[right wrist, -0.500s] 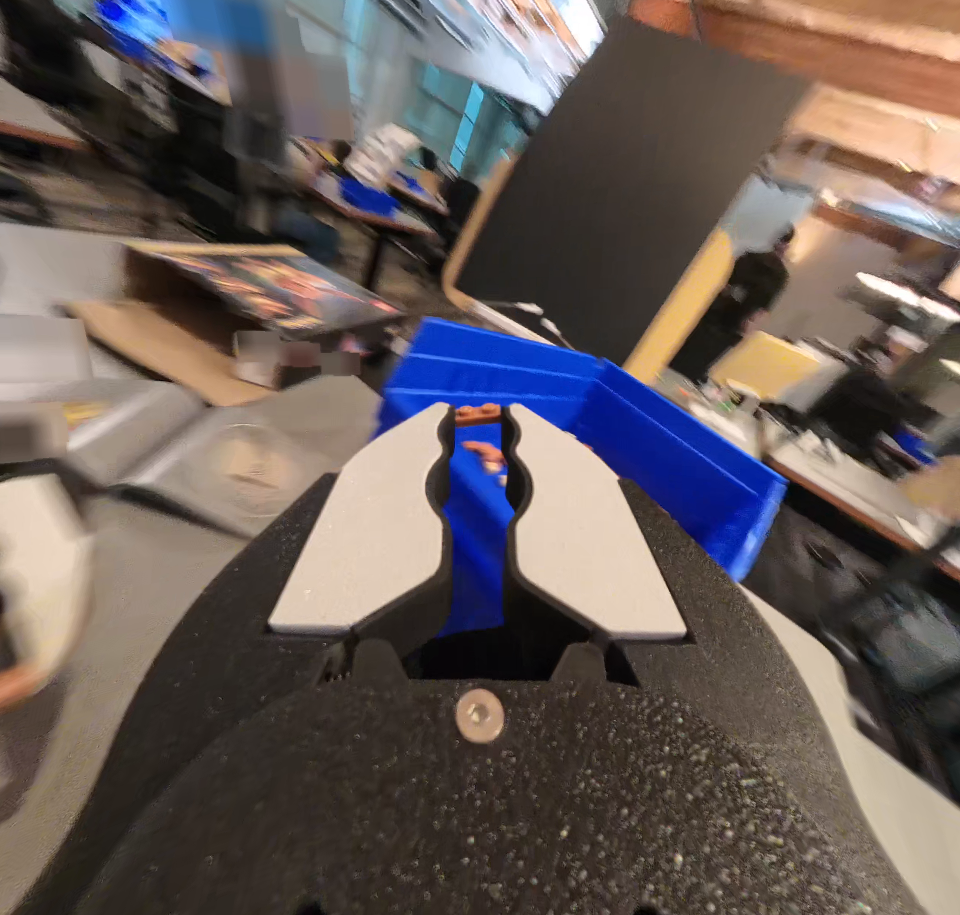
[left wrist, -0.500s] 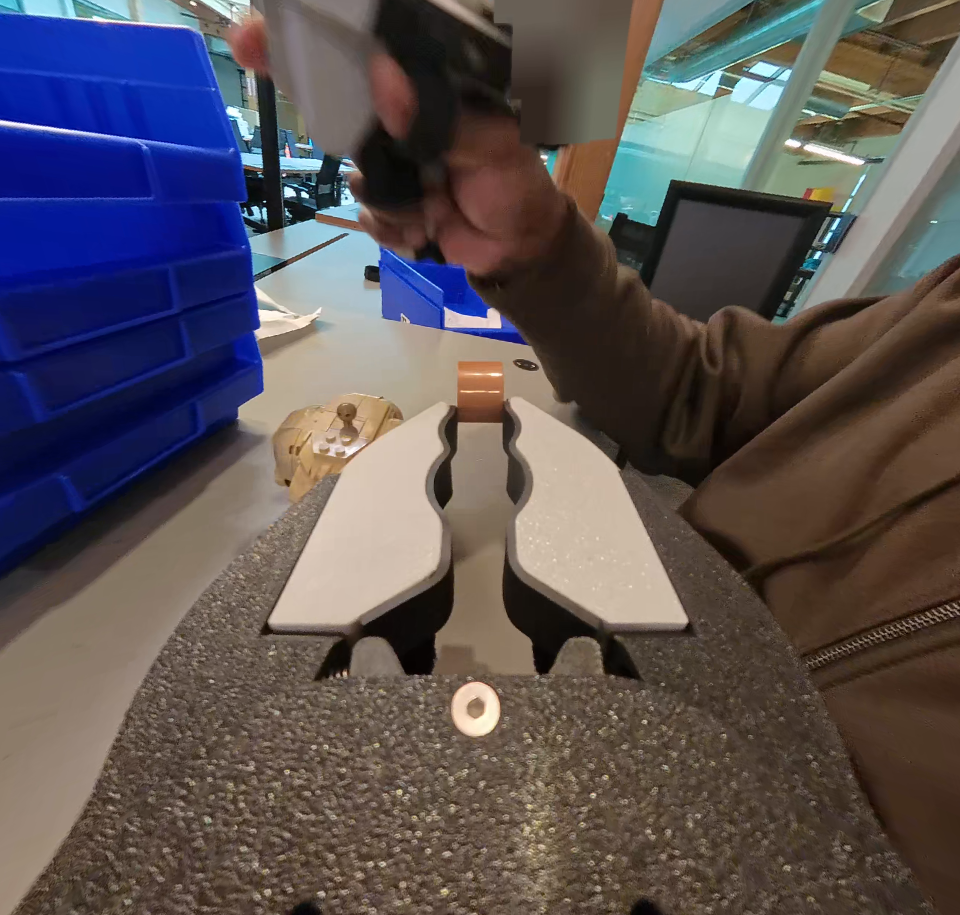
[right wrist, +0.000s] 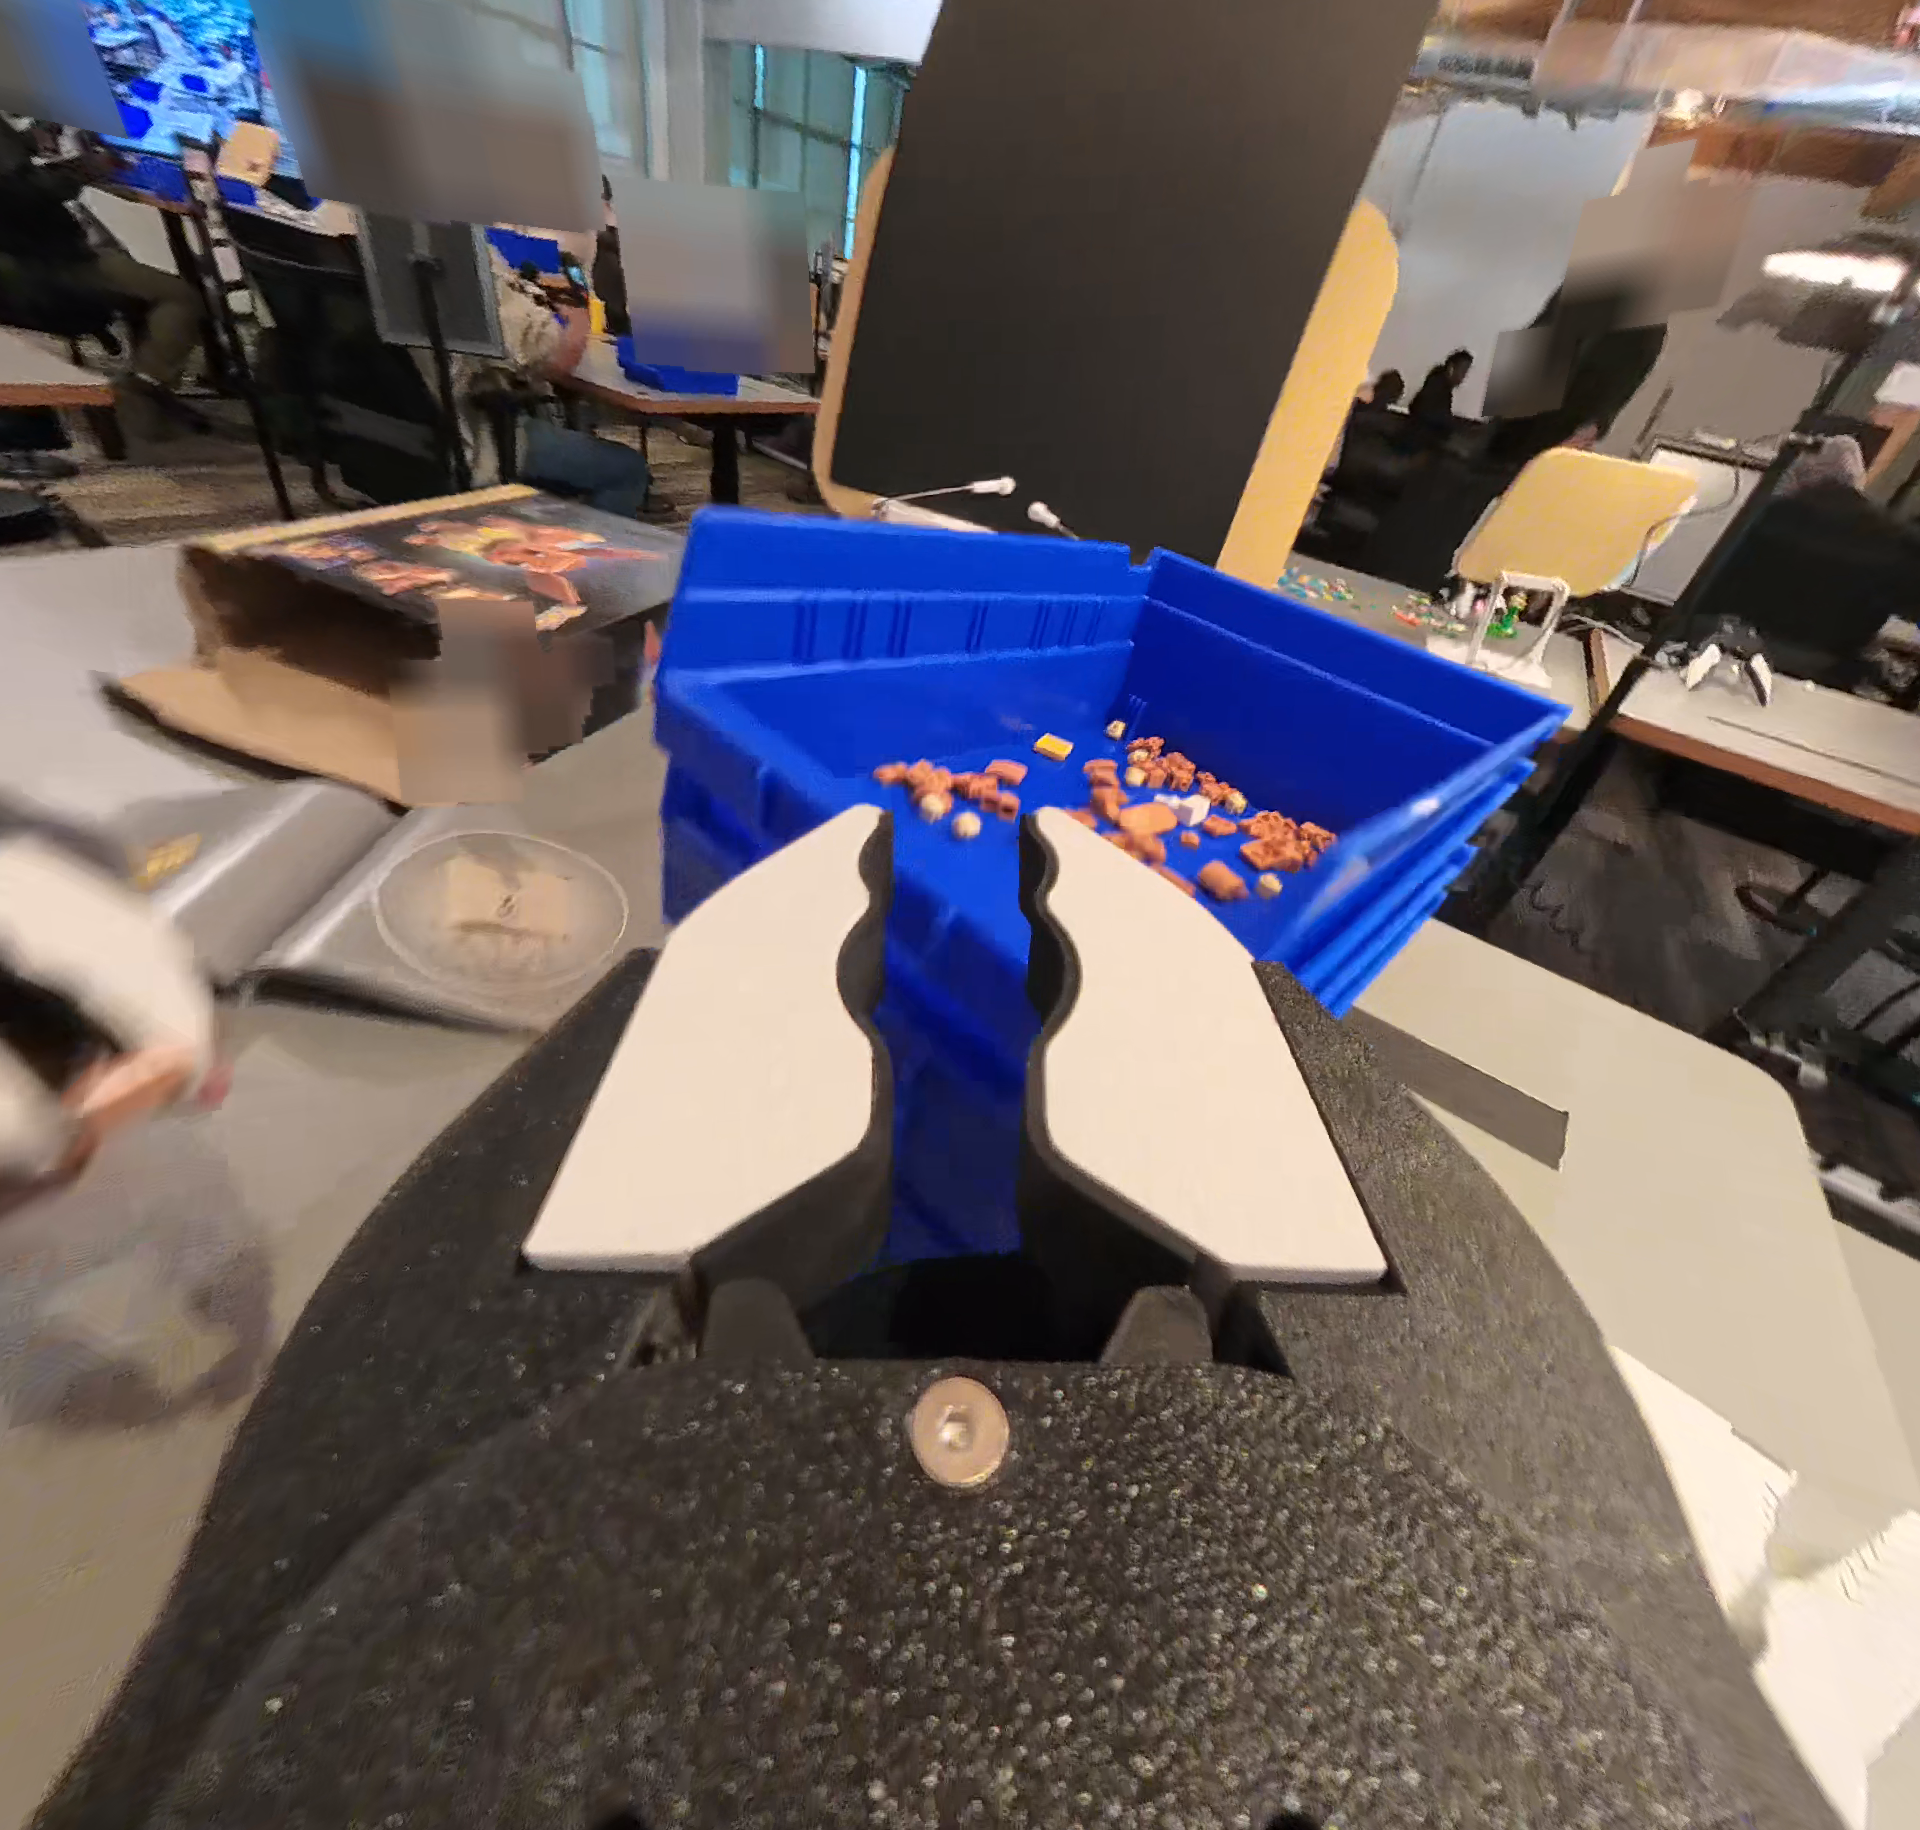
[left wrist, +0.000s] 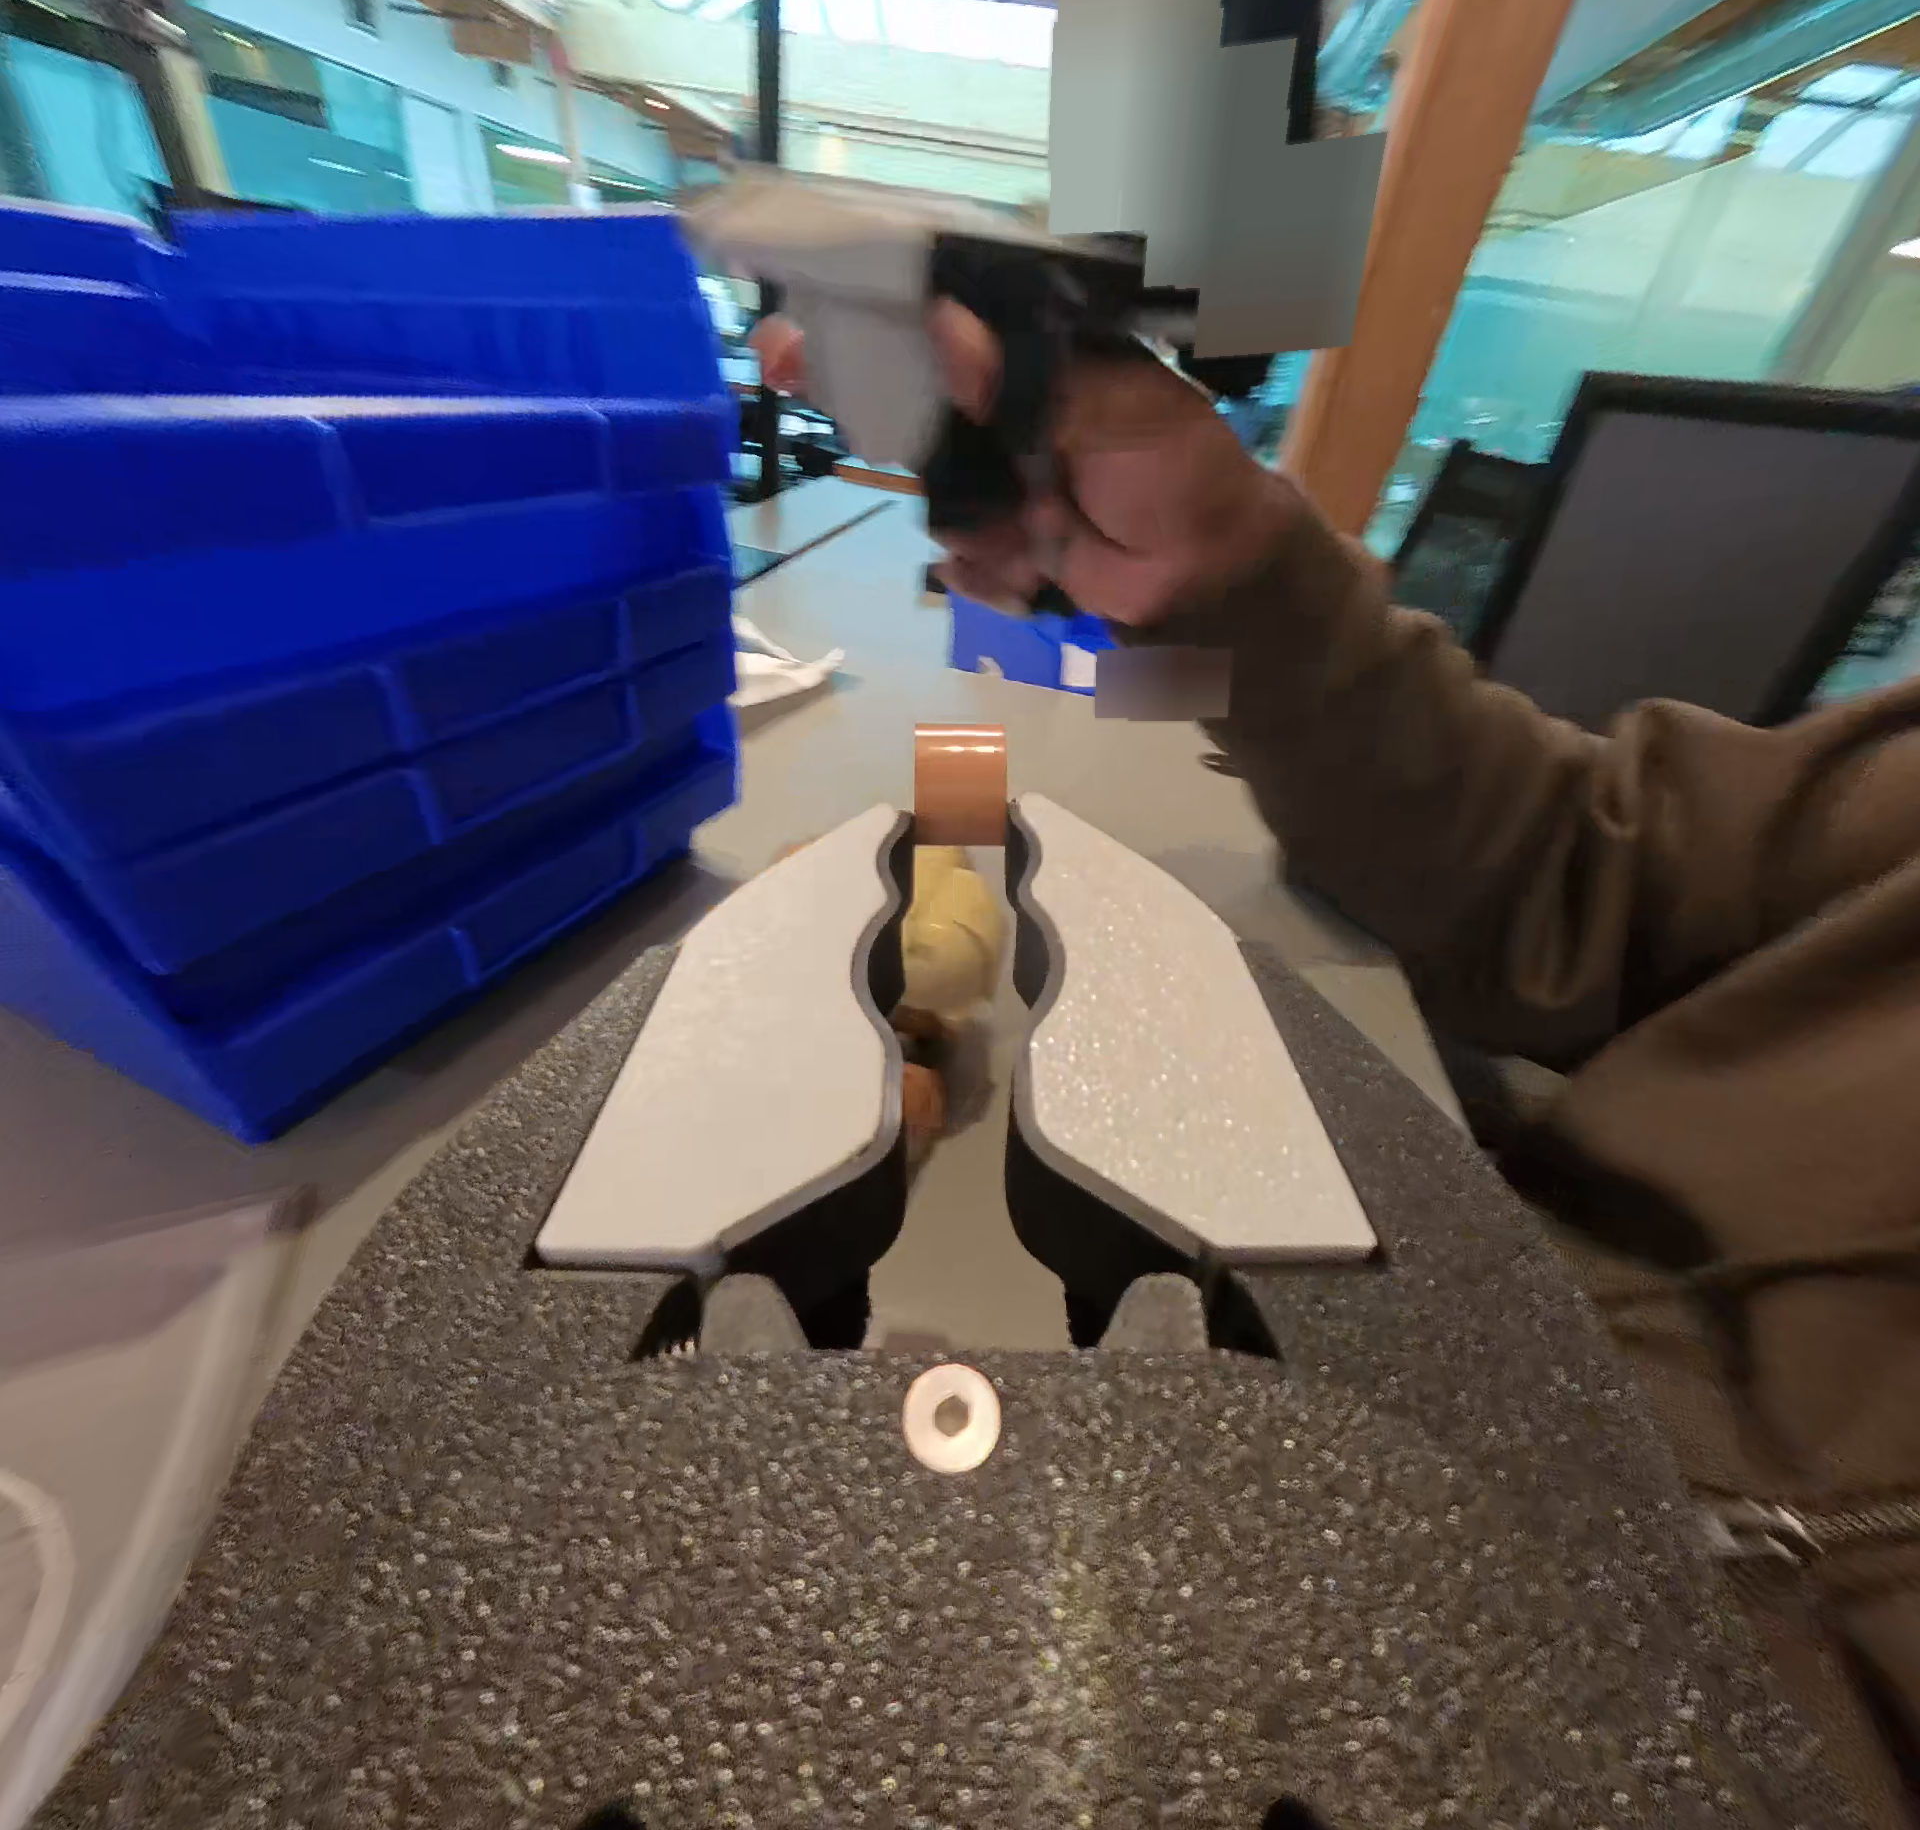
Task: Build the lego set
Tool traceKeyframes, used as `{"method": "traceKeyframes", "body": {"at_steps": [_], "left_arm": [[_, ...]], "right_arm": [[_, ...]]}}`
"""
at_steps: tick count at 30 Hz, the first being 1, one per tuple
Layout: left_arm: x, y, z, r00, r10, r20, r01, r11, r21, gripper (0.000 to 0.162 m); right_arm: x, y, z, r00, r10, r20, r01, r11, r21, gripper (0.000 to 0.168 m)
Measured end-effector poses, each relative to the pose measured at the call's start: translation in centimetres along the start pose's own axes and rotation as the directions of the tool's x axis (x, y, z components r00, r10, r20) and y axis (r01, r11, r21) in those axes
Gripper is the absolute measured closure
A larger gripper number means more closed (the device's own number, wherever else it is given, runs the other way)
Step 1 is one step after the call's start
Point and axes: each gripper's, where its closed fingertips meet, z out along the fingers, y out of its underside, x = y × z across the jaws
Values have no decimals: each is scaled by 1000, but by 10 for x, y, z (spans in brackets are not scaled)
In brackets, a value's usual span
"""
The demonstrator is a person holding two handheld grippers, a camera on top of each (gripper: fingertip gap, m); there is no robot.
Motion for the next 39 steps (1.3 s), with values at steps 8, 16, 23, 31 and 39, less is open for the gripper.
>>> {"method": "traceKeyframes", "body": {"at_steps": [8,16,23,31,39], "left_arm": [[-80,-107,35,930,58,363,-45,998,-46,146],[-131,-136,59,866,90,493,-40,993,-109,119],[-69,-56,35,911,282,301,-229,953,-199,121],[-48,61,19,974,211,79,-158,890,-428,121],[-35,84,40,999,9,-38,-26,889,-458,120]], "right_arm": [[-17,84,-41,999,-27,39,30,996,-89,151],[-26,98,-40,995,-41,93,54,988,-145,150],[-70,99,-59,950,-84,302,125,985,-119,151],[-139,126,-89,837,-166,522,247,965,-89,161],[-140,161,-77,824,-249,508,399,893,-209,158]]}}
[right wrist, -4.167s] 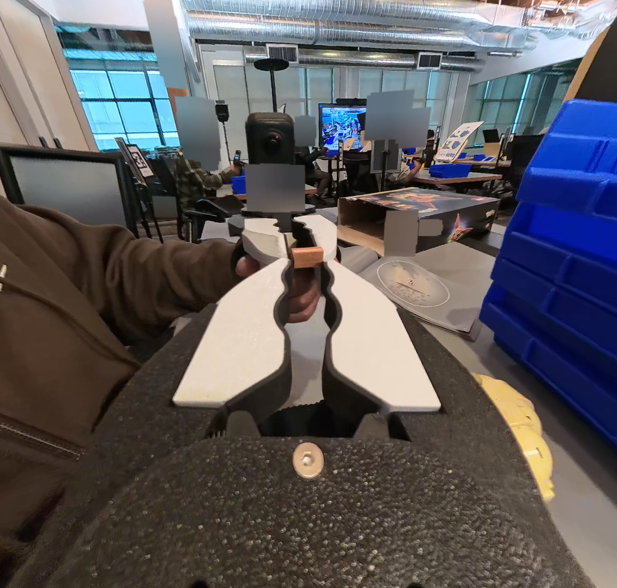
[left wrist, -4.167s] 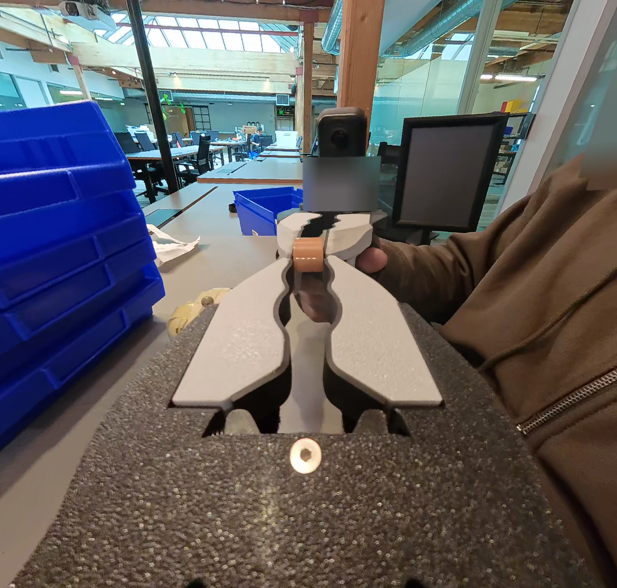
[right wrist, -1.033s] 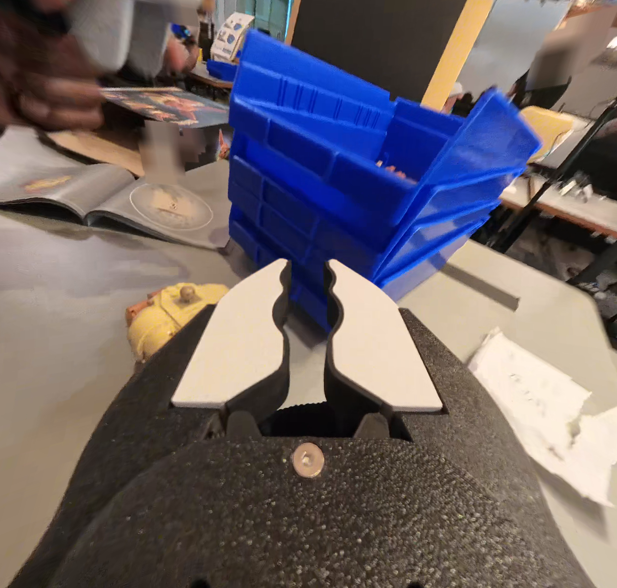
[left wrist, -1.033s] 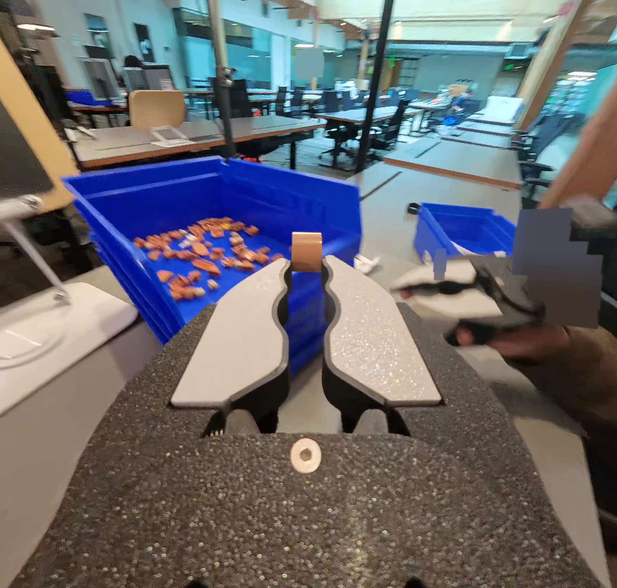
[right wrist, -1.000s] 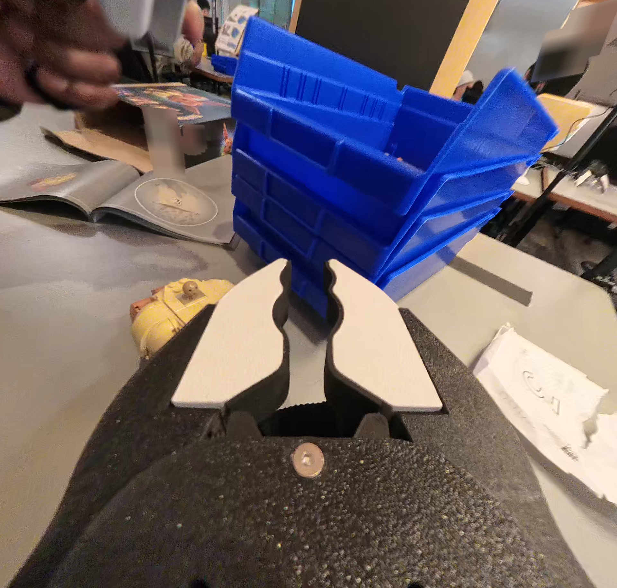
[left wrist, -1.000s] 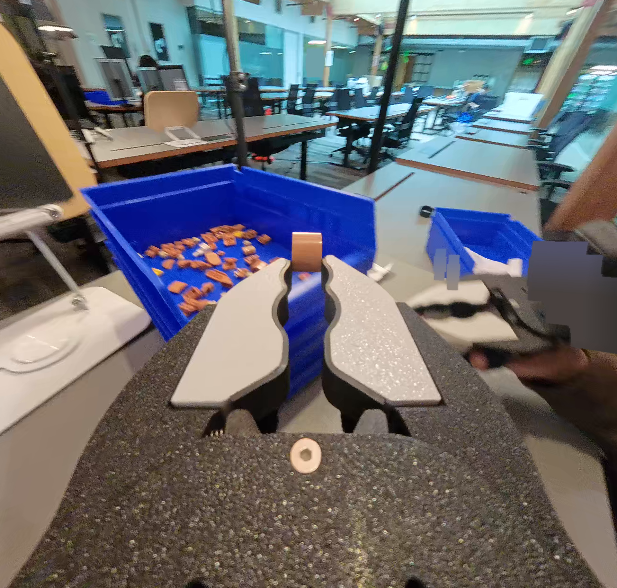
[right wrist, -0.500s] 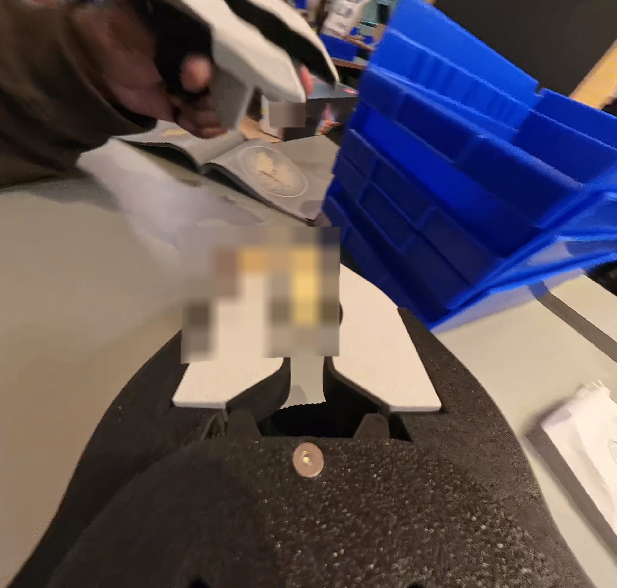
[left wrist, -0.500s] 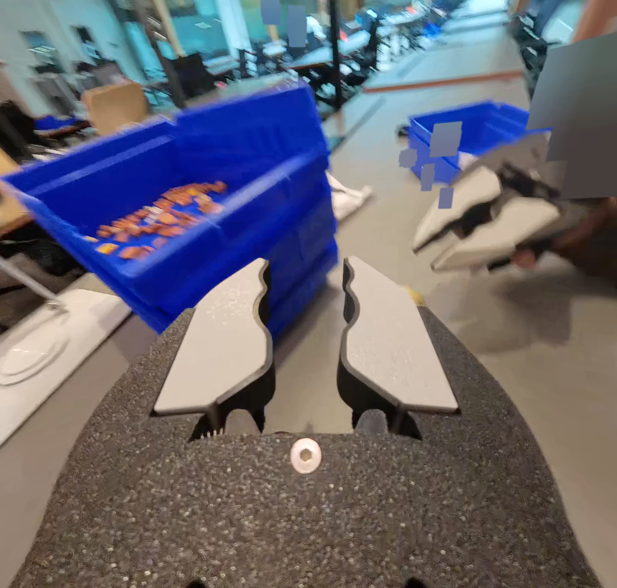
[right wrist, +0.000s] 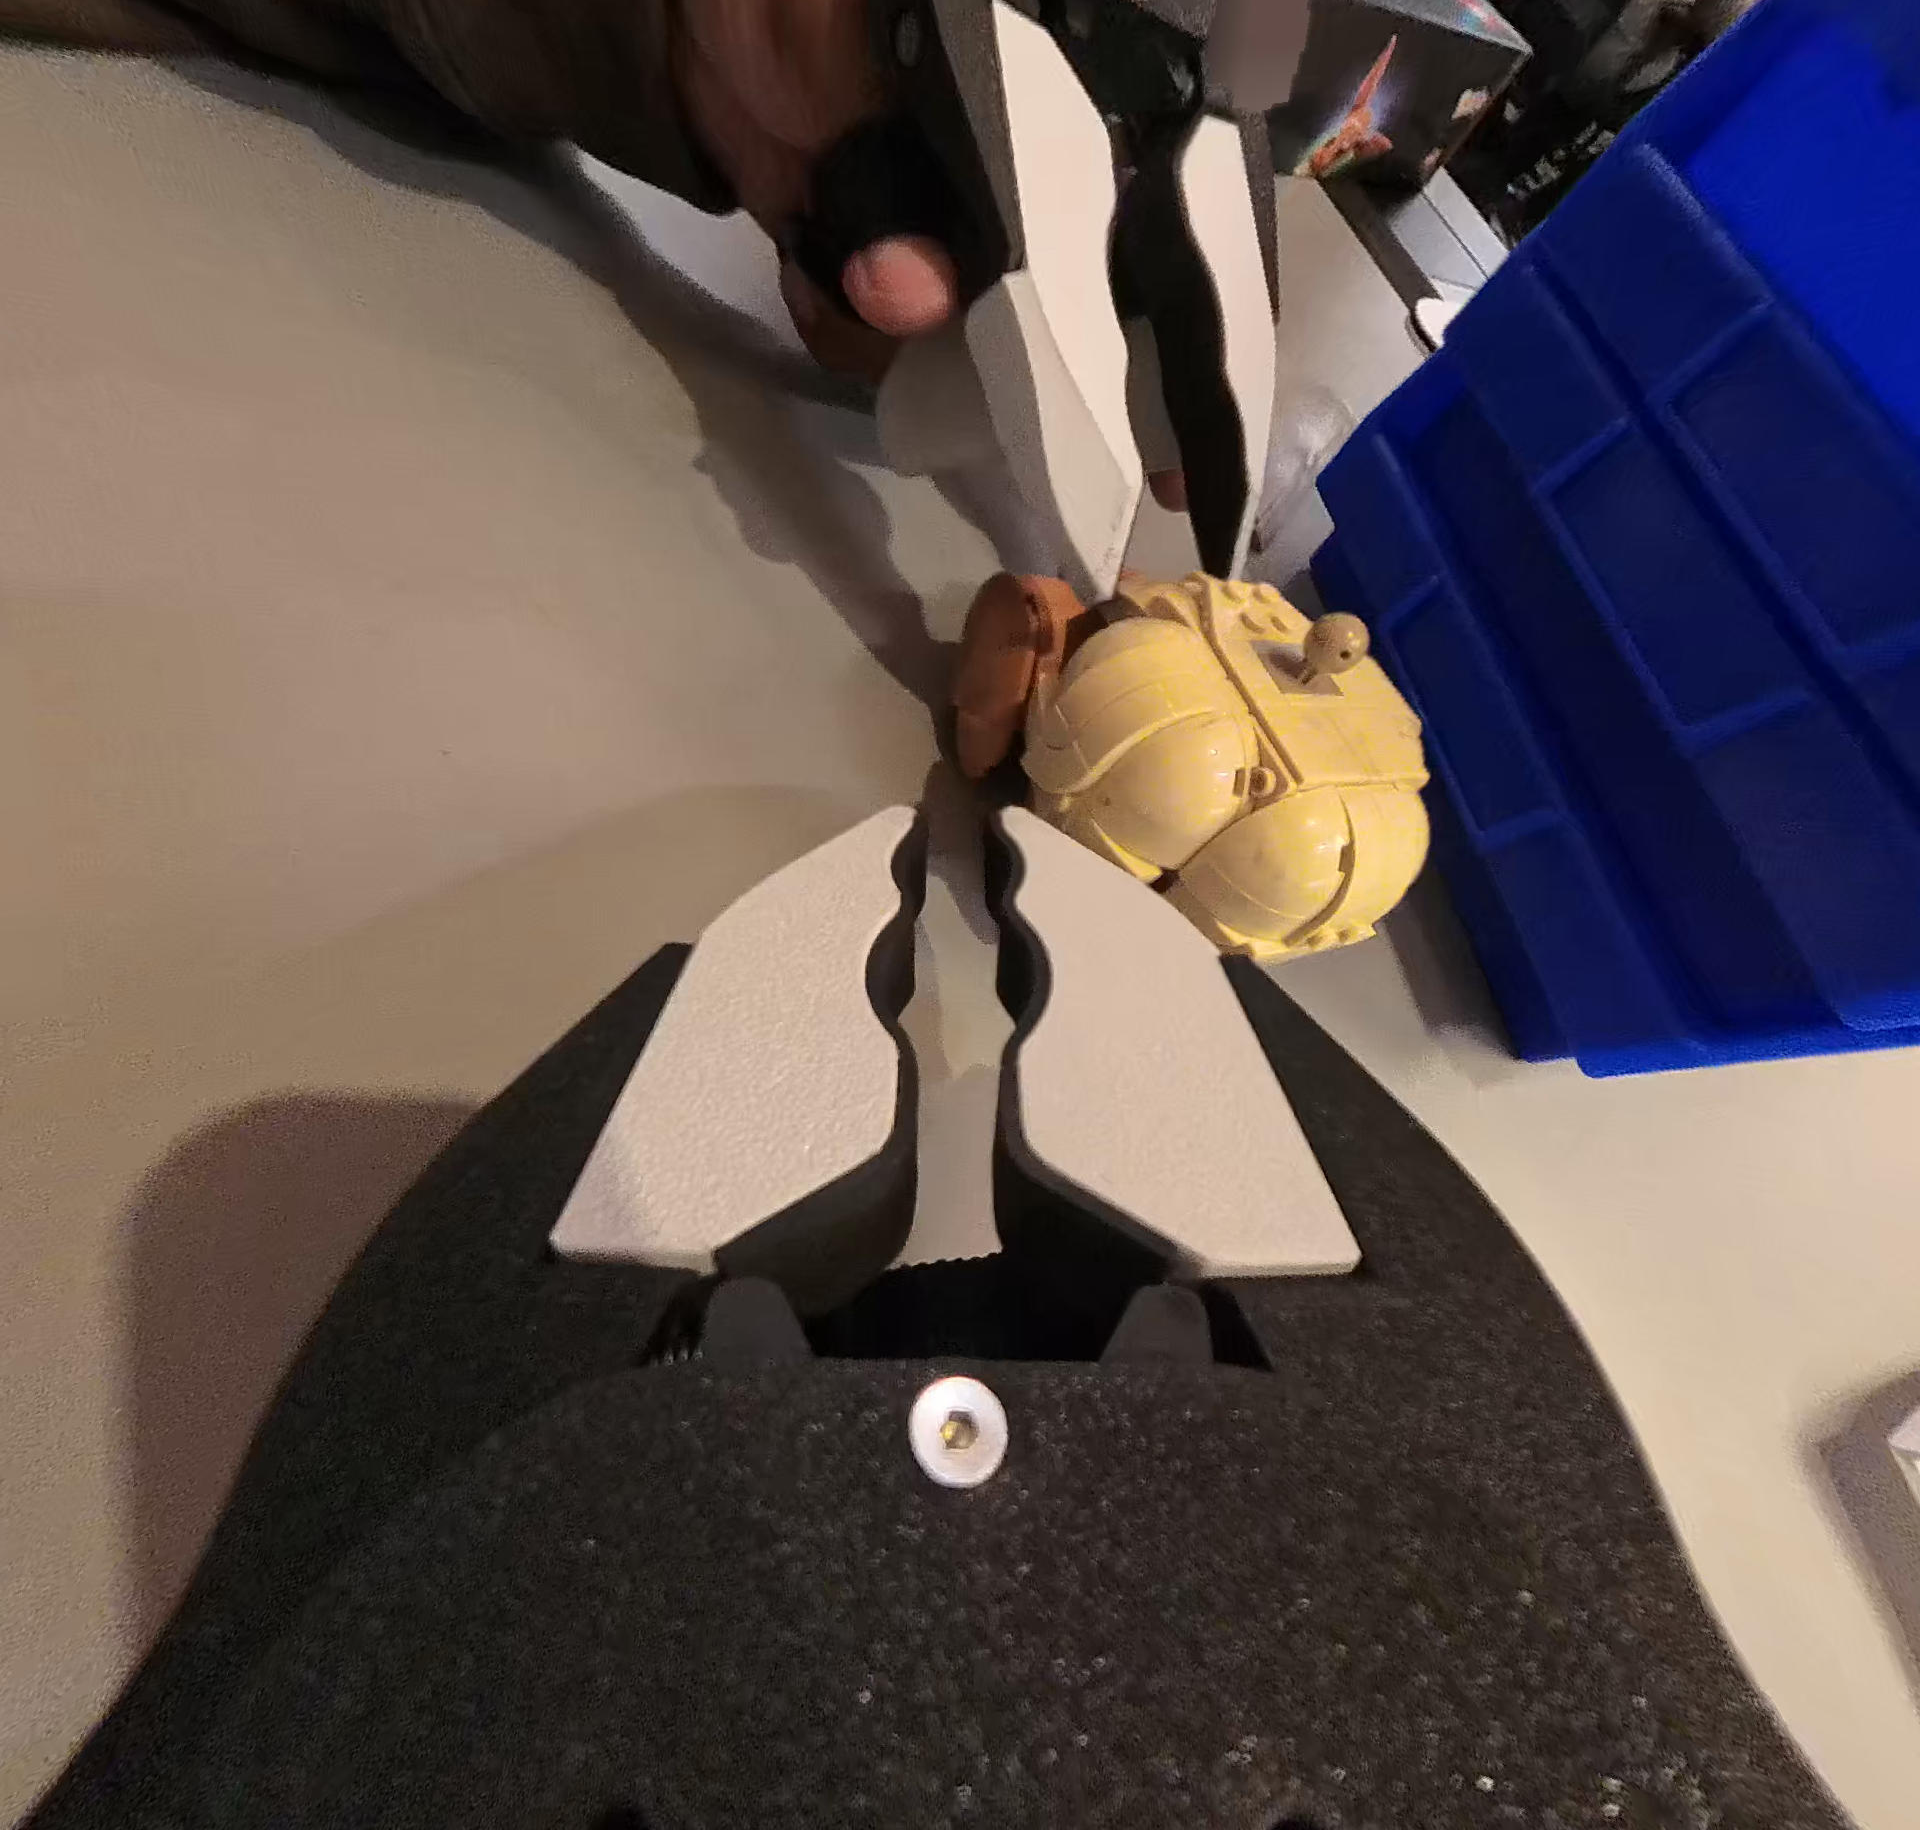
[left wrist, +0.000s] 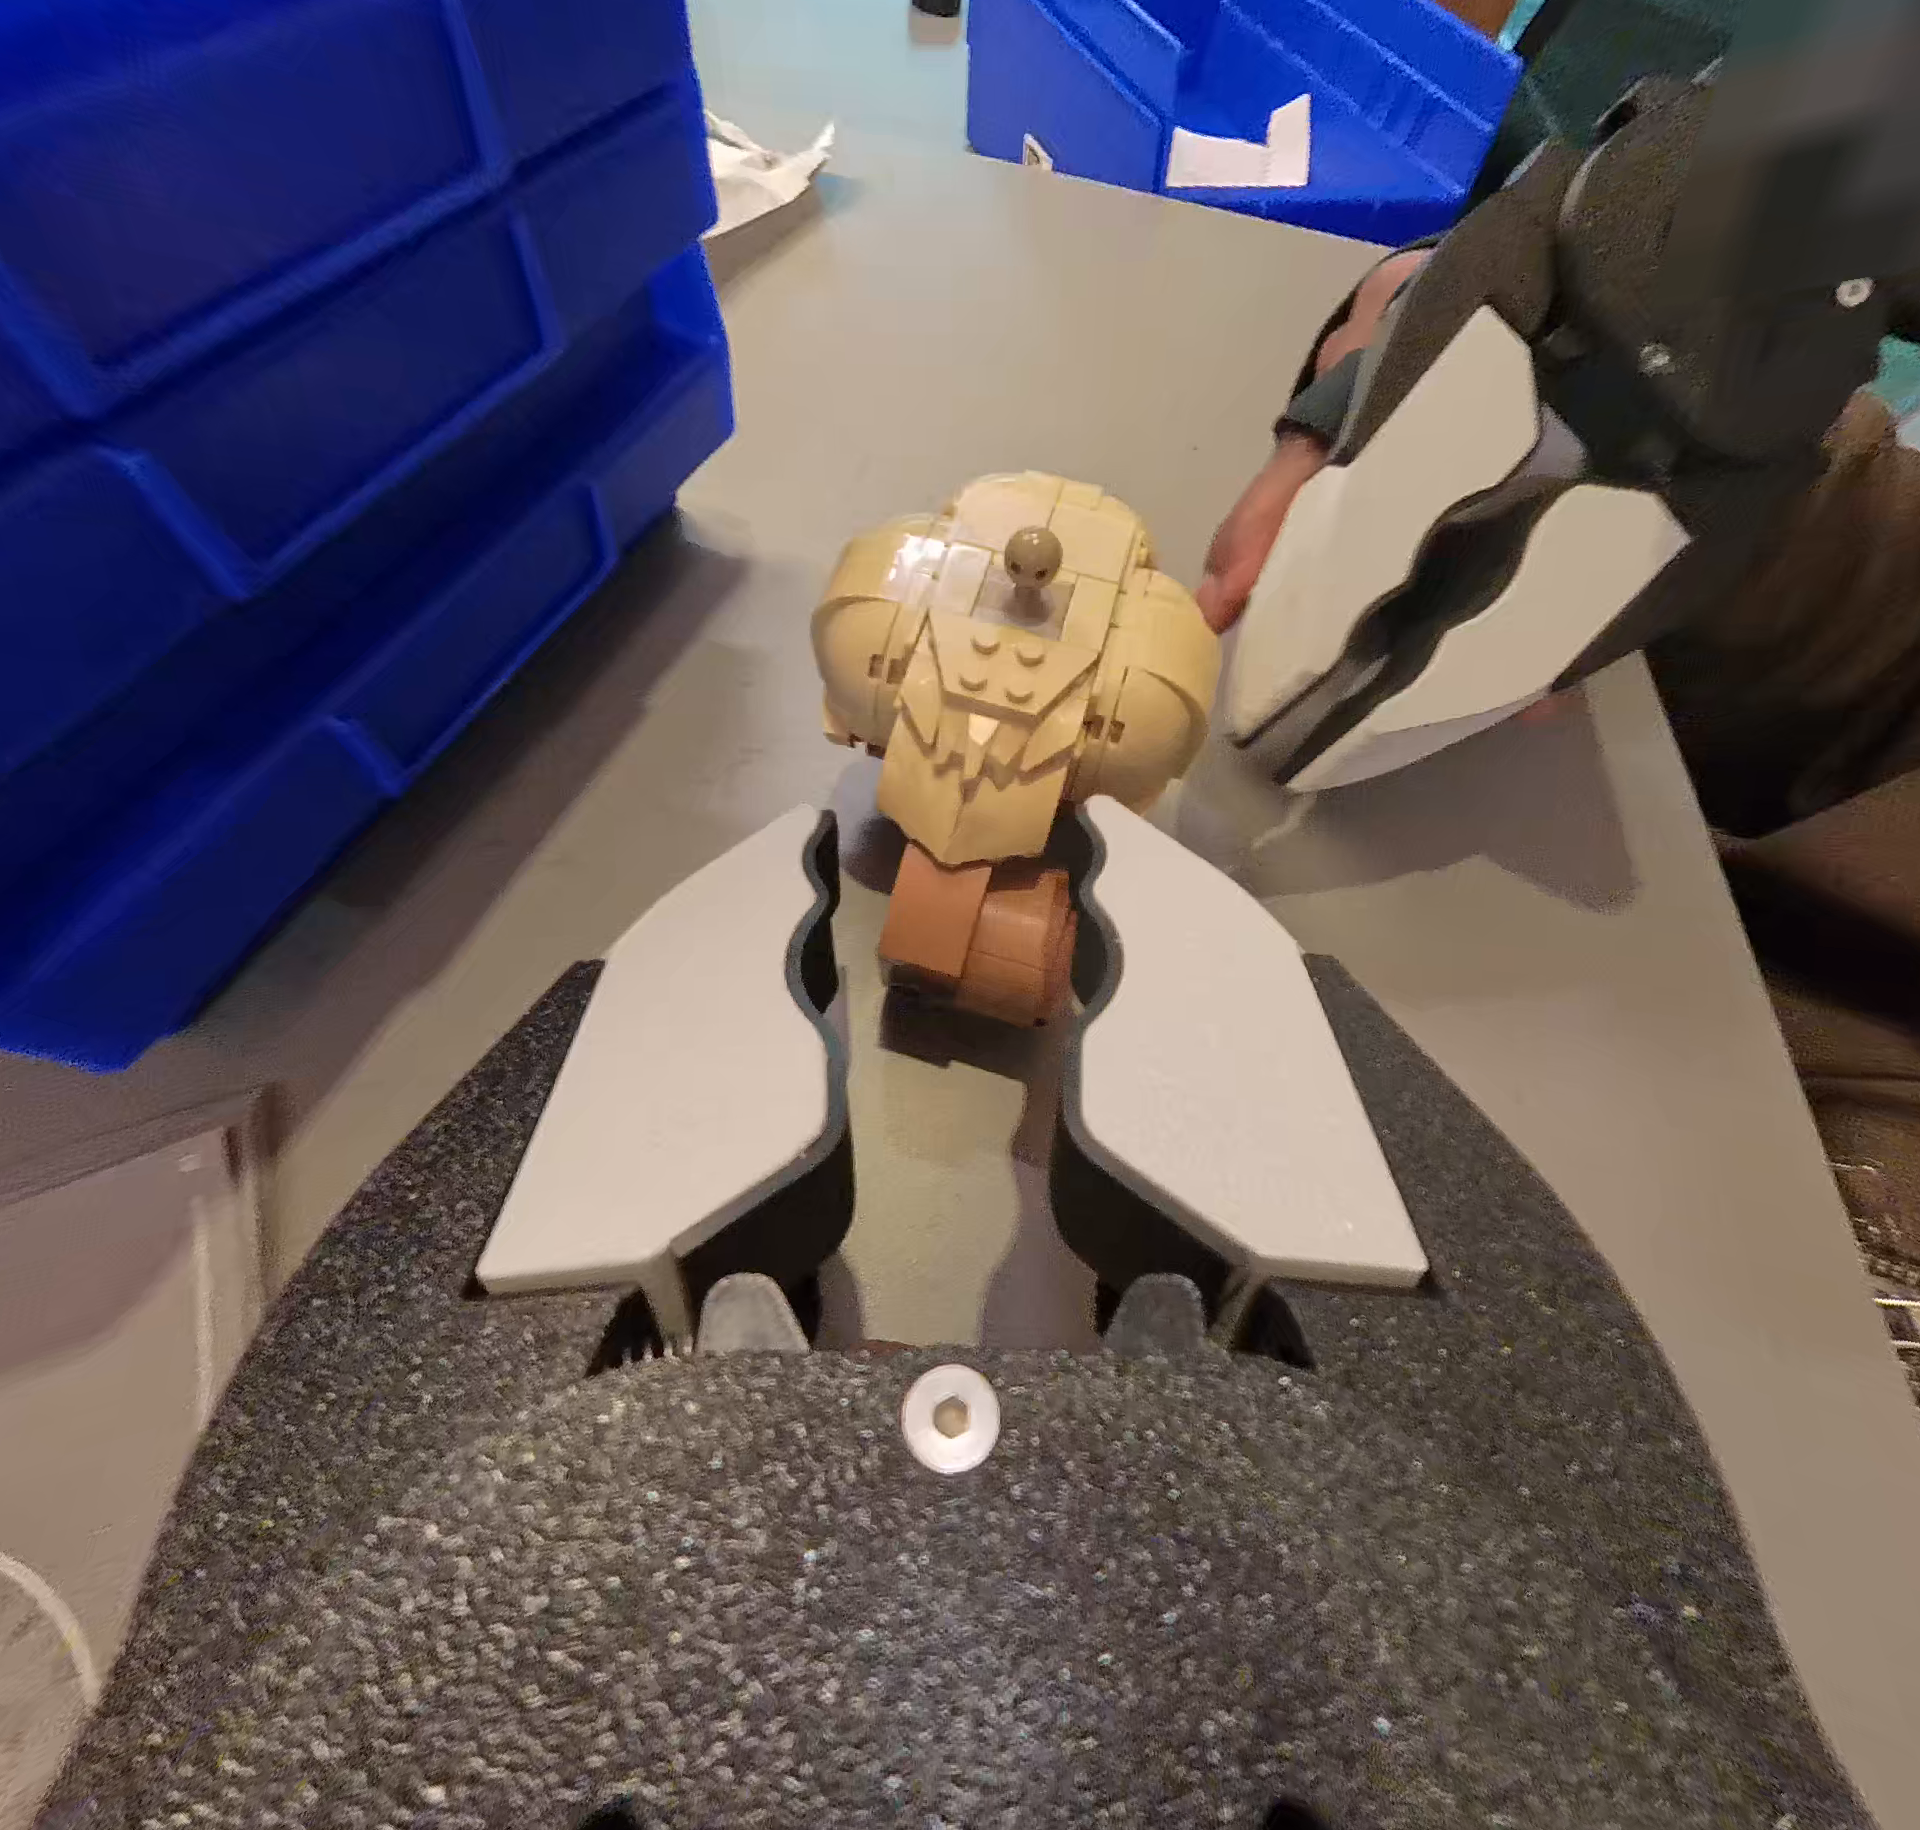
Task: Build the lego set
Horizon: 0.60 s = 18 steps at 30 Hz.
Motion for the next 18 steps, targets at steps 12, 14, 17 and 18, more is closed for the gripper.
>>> {"method": "traceKeyframes", "body": {"at_steps": [12,14,17,18], "left_arm": [[9,28,8,998,53,35,-47,987,-157,117],[9,32,12,998,47,39,-39,982,-187,116],[12,34,17,999,25,43,-15,975,-220,117],[13,34,18,999,-10,46,20,975,-221,117]], "right_arm": [[7,16,7,992,-92,-90,83,991,-102,158],[2,16,11,992,-110,-65,101,987,-121,159],[-1,17,16,992,-118,-50,110,984,-143,160],[-1,16,17,992,-116,-49,108,984,-143,160]]}}
